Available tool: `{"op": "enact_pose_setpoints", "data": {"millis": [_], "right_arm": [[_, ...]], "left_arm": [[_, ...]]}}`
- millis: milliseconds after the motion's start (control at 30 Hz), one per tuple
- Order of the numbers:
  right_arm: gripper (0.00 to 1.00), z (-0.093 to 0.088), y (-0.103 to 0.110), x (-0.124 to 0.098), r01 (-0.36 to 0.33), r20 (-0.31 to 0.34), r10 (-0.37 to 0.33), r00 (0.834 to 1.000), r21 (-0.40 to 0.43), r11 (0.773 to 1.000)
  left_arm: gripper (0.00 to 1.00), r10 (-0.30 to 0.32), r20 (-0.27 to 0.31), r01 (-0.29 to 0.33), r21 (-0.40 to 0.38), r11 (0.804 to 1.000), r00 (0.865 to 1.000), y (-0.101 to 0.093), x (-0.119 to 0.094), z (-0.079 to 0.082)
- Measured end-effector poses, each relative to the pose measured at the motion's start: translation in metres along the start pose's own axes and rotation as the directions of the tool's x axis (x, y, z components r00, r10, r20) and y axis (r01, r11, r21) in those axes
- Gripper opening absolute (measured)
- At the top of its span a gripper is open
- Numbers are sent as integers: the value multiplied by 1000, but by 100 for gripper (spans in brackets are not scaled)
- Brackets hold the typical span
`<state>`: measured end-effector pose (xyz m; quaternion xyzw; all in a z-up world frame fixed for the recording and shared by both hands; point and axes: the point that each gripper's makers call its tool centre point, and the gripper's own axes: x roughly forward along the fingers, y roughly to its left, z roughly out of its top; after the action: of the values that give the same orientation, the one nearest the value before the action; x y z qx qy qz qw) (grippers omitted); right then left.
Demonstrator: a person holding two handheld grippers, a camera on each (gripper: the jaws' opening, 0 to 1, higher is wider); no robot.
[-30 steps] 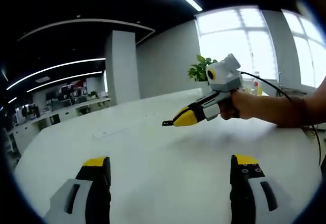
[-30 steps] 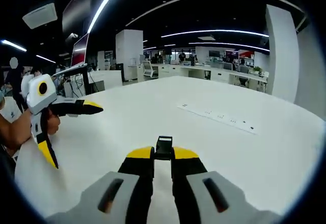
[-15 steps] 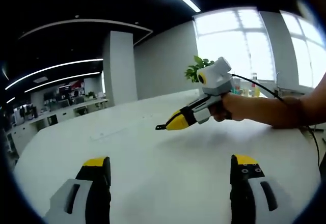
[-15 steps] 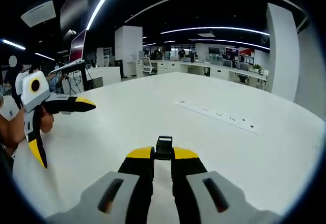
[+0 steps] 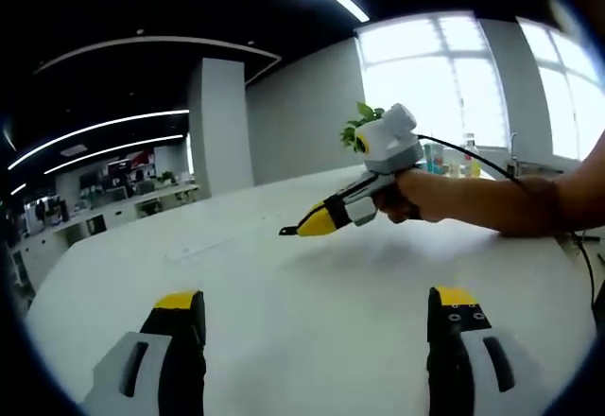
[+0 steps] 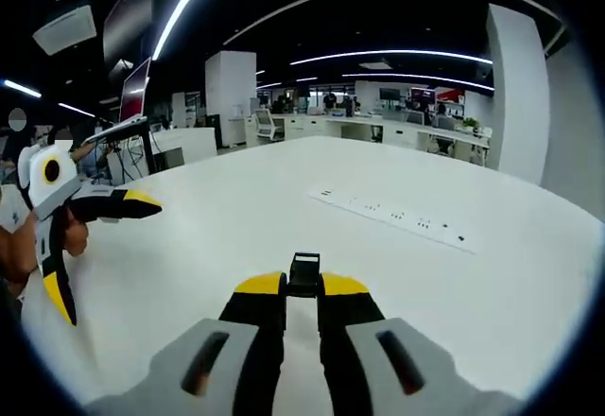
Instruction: Snap the two parts of the plastic buckle together until the buckle closes and remains connected.
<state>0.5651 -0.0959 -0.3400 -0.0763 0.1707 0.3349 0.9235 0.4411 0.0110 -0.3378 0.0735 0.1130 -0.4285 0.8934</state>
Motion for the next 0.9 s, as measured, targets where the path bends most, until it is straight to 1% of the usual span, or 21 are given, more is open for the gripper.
{"op": "enact_pose_setpoints", "data": {"millis": [100,133,300,400,467,567,633,800,867,900], "right_arm": [[10,-4,-4,4,4,-10,-4,1000,6,1000],[10,-2,-9,9,6,-11,-6,1000,9,1000],[10,1,-14,14,17,-9,-17,1000,17,1000],[10,-1,-8,16,20,-8,-20,1000,18,1000],[10,-2,-9,18,19,-14,-18,1000,20,1000],[10,0,-6,22,17,-15,-17,1000,14,1000],[10,3,-7,24,20,-8,-20,1000,14,1000],[10,11,-7,34,23,-5,-23,1000,16,1000],[10,11,-12,42,19,-12,-19,1000,23,1000],[10,10,-12,43,23,-14,-22,1000,22,1000]], "left_arm": [[99,2,2,-2,0,1000,1000,2,-1,1],[99,2,5,-2,1,1000,1000,1,-1,2],[99,-6,11,6,3,1000,1000,1,-1,5],[99,-5,12,5,-2,1000,1000,2,-1,5],[99,-3,13,3,-6,1000,1000,2,-1,5],[99,-4,12,4,-5,1000,1000,1,-1,5],[95,-9,10,9,-2,1000,1000,-1,-1,5],[96,-16,9,16,-5,1000,1000,-3,0,5],[96,-14,7,14,-6,1000,1000,-2,-1,4],[97,-14,5,14,-7,1000,1000,-2,-1,4]]}}
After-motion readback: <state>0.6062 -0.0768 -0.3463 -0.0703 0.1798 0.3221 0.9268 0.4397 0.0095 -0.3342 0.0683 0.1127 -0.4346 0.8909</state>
